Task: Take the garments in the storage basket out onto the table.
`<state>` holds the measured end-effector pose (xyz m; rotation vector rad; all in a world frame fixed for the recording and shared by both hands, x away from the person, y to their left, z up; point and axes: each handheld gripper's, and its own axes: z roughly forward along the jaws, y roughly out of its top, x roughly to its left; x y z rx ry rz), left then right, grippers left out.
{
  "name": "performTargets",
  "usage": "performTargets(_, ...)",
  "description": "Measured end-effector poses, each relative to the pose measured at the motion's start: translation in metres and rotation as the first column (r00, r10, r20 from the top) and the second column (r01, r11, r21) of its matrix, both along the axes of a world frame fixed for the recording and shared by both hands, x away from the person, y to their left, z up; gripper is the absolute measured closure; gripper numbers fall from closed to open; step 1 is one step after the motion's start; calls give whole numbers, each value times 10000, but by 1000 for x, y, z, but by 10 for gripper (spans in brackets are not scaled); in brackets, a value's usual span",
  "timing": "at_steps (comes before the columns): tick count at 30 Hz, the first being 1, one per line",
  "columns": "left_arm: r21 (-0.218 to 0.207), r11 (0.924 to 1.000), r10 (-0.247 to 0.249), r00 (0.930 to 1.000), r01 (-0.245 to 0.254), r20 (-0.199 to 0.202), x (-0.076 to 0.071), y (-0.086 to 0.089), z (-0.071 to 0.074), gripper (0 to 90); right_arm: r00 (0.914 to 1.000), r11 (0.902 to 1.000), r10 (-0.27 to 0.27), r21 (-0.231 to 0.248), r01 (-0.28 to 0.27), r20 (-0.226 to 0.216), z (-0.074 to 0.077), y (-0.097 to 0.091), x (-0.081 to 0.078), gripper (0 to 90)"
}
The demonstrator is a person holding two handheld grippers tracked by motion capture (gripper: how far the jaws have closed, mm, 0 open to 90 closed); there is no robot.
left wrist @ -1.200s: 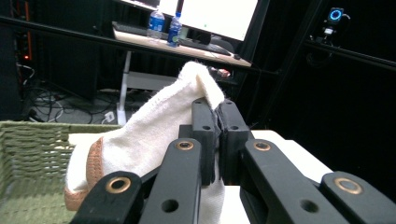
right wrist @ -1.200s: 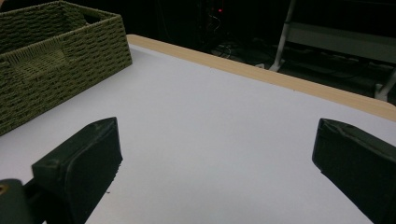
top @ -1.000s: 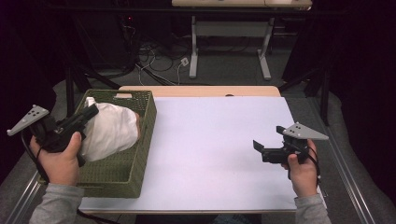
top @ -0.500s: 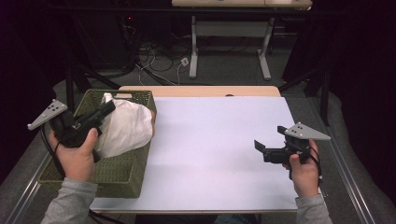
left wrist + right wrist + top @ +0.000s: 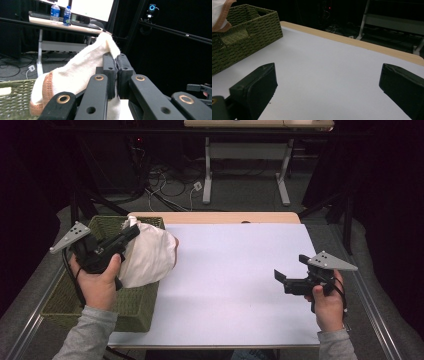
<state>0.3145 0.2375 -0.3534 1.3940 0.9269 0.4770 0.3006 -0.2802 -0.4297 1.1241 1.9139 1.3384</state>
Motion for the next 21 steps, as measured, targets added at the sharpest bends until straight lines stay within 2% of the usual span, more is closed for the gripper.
performTargets(3,23,9999,-118,9999,118,46,2,-7,4,878,9999,10000,20,-17,-20,-111,1,-1,-1,12)
performTargets(21,-26,9972,-748,9970,749,220,10,-43,13,878,10000,10000,2,78,-2,-4,1,-3,-1,14)
